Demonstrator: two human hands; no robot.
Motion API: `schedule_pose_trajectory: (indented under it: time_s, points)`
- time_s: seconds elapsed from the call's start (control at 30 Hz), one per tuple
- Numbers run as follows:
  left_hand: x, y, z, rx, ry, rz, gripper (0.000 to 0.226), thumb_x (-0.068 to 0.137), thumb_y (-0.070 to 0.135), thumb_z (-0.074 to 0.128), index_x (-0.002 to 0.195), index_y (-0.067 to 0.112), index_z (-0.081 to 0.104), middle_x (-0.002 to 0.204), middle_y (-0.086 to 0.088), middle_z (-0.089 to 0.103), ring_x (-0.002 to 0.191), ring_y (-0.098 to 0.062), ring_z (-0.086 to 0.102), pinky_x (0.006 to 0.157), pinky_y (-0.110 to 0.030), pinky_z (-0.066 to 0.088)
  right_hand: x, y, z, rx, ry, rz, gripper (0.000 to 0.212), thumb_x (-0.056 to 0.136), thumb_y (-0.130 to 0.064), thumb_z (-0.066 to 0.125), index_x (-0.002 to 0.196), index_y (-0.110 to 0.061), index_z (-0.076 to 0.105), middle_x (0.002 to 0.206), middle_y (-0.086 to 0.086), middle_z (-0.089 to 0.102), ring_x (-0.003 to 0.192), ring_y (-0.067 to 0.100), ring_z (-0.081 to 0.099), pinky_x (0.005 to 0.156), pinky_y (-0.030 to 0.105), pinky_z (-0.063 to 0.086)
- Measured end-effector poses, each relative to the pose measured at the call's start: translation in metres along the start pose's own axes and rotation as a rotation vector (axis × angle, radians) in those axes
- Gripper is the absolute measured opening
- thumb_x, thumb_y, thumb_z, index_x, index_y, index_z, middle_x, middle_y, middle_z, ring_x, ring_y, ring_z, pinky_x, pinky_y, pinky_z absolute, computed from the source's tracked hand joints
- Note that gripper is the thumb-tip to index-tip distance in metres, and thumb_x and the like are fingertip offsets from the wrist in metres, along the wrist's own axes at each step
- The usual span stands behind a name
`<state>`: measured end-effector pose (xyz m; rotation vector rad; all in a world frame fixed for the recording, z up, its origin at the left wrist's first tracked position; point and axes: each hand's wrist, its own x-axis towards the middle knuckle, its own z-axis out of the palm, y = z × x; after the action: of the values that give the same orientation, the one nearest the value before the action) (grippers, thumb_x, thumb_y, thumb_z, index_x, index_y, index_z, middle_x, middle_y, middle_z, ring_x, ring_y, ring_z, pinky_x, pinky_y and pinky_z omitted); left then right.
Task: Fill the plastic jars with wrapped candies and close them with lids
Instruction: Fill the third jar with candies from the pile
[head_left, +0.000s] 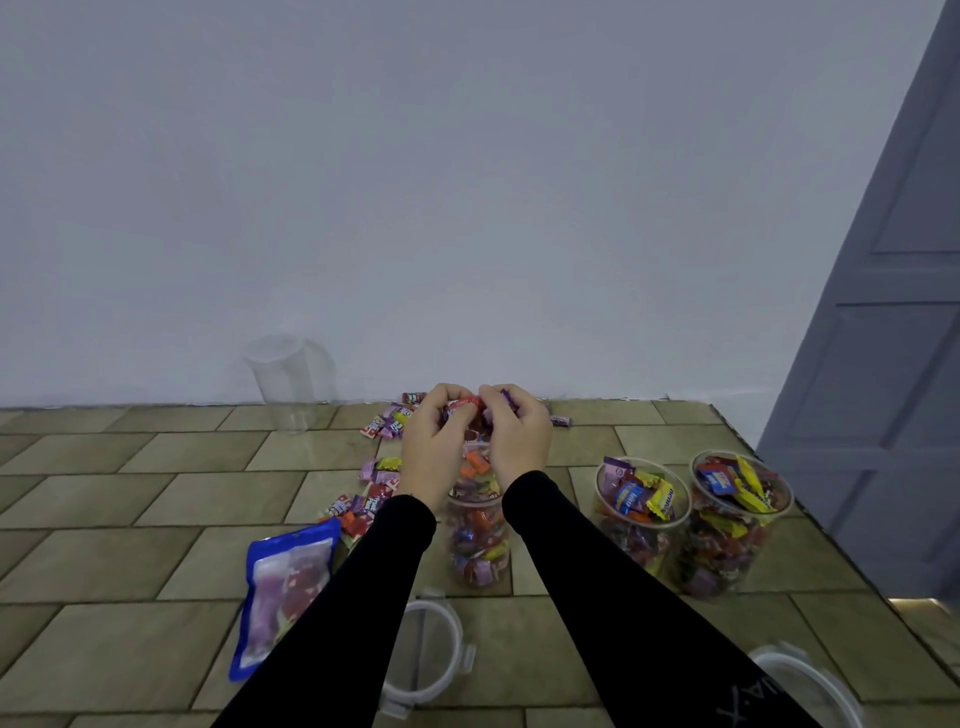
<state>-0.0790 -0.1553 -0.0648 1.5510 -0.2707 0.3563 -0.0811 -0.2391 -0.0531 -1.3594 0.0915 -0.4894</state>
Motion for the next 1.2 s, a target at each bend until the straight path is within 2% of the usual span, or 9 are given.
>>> schedule_pose_trajectory:
  time_s: [0.07,0.2,0.37,0.53,0.7,0.83,1.03,1.1,1.2]
  points:
    - [0.000,0.001,0.001,-0.008,0.024,-0.002,0.015,0.094,0.008,0.052,0.084,0.014,0.061,0.079,-0.001,0.065,0.074,-0.013,0.061,0.070,-0.027,0.049,0.000,0.001,0.000,0.021,0.016,0.020,0.030,0.091,-0.011,0.058,0.061,-0.003,0.060,0.049,-0.006,0.049,0.051,0.009,0.047,0.052,0.020,0.041]
    - [0.002,-0.007,-0.001,0.042,0.033,-0.021,0.014,0.095,0.019,0.052,0.084,0.019,0.061,0.083,-0.004,0.064,0.078,-0.021,0.058,0.074,-0.043,0.050,-0.001,0.000,-0.001,0.040,0.010,0.066,0.027,0.090,-0.009,0.053,0.074,0.008,0.066,0.064,0.013,0.056,0.063,0.020,0.053,0.058,0.028,0.046]
    - [-0.006,-0.008,-0.005,0.016,0.010,-0.036,0.020,0.094,0.008,0.054,0.076,0.014,0.061,0.074,0.003,0.059,0.071,-0.013,0.053,0.068,-0.029,0.044,-0.005,-0.003,-0.004,0.024,-0.011,0.066,0.018,0.071,-0.012,0.055,0.059,-0.011,0.068,0.055,0.000,0.059,0.057,0.014,0.053,0.052,0.024,0.043]
    - [-0.010,-0.010,-0.007,-0.011,0.003,-0.050,0.011,0.085,0.009,0.057,0.076,0.012,0.061,0.073,-0.009,0.056,0.068,-0.021,0.051,0.061,-0.035,0.044,-0.007,-0.002,-0.004,0.009,-0.024,-0.036,0.018,0.063,-0.019,0.052,0.056,-0.010,0.065,0.054,-0.002,0.062,0.056,0.005,0.057,0.055,0.016,0.044]
    - [-0.008,-0.012,-0.008,-0.062,-0.009,-0.074,0.008,0.080,0.005,0.057,0.076,0.012,0.058,0.077,-0.011,0.057,0.071,-0.029,0.059,0.060,-0.035,0.050,-0.010,-0.004,-0.005,0.089,-0.078,0.004,0.021,0.066,-0.021,0.053,0.063,-0.004,0.065,0.061,0.006,0.063,0.057,0.021,0.060,0.050,0.024,0.047]
    - [-0.007,-0.012,-0.009,-0.025,-0.039,-0.078,0.006,0.076,0.011,0.058,0.080,0.011,0.062,0.087,-0.019,0.063,0.085,-0.037,0.067,0.074,-0.046,0.055,-0.009,-0.006,-0.005,0.088,-0.089,0.047,0.022,0.073,-0.022,0.054,0.068,-0.005,0.066,0.066,0.004,0.064,0.060,0.026,0.058,0.054,0.031,0.045]
    - [-0.005,0.005,-0.015,0.193,-0.158,-0.060,0.015,0.085,0.004,0.058,0.081,0.015,0.068,0.077,-0.009,0.068,0.070,-0.019,0.065,0.062,-0.030,0.055,-0.001,-0.001,-0.019,-0.071,-0.038,-0.012,0.031,0.096,-0.013,0.044,0.072,-0.013,0.064,0.077,0.005,0.065,0.065,0.015,0.056,0.061,0.024,0.045]
    - [-0.001,0.018,-0.017,0.311,-0.228,-0.043,0.017,0.086,0.005,0.061,0.080,0.018,0.070,0.075,-0.002,0.070,0.065,-0.011,0.063,0.058,-0.021,0.050,-0.003,0.009,-0.025,-0.035,-0.093,0.065,0.030,0.099,-0.015,0.042,0.086,-0.003,0.067,0.088,0.008,0.065,0.066,0.008,0.058,0.056,0.015,0.045]
    - [0.008,0.036,-0.015,0.791,-0.550,-0.012,0.010,0.080,0.018,0.071,0.086,0.025,0.076,0.075,0.013,0.068,0.064,0.004,0.056,0.063,-0.010,0.040,-0.008,0.026,-0.031,0.102,-0.178,0.269,0.039,0.101,-0.023,0.035,0.095,0.002,0.066,0.091,0.011,0.067,0.067,0.005,0.063,0.054,0.015,0.047]
